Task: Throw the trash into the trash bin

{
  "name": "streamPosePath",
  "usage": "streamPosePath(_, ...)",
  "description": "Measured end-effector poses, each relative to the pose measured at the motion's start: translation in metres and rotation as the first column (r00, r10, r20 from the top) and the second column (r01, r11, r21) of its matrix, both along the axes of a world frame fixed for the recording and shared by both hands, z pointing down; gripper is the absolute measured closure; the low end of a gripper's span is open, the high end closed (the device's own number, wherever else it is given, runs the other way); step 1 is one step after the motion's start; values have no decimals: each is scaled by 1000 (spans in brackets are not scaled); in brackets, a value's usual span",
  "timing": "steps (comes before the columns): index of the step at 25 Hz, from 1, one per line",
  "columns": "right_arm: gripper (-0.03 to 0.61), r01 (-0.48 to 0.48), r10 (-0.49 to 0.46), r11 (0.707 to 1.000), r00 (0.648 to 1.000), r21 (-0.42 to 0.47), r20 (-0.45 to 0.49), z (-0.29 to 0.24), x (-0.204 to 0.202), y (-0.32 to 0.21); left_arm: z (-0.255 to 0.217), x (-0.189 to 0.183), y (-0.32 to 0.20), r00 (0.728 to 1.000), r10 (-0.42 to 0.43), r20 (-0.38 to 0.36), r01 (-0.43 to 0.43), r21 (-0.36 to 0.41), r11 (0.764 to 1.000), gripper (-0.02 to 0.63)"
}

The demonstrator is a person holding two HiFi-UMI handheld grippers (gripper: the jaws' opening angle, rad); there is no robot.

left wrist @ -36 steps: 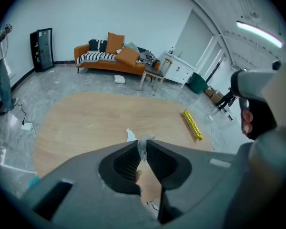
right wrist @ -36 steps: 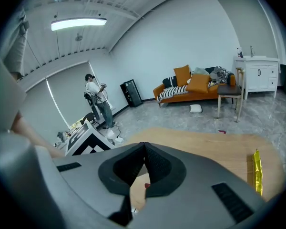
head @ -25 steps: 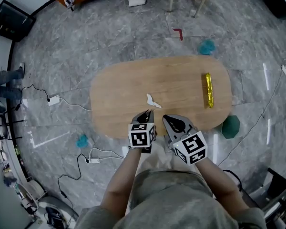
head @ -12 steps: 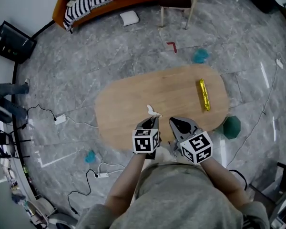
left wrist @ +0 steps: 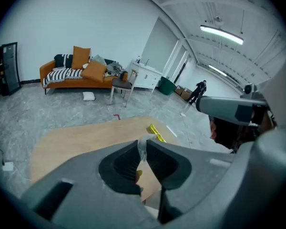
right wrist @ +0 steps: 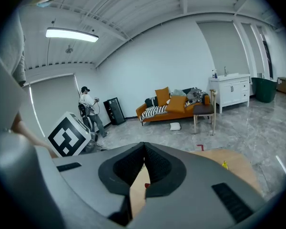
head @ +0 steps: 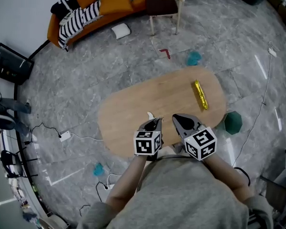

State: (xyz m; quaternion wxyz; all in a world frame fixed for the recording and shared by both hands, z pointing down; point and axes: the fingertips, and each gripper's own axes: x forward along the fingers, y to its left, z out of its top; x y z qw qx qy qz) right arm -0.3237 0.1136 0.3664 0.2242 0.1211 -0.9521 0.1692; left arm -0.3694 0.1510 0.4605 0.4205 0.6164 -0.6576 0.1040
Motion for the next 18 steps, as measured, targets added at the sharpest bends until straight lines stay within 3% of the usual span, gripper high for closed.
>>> streamPosePath(10, 569, -137, 137, 990, 991, 18, 12, -8, 14, -18, -22, 12, -33, 988, 156, 0, -155, 60, 986, 566)
streamPosePath(18, 569, -273, 272, 962, 962, 28, 20, -17, 39, -34, -31, 31, -52, 964, 266, -10, -265, 79, 961, 566)
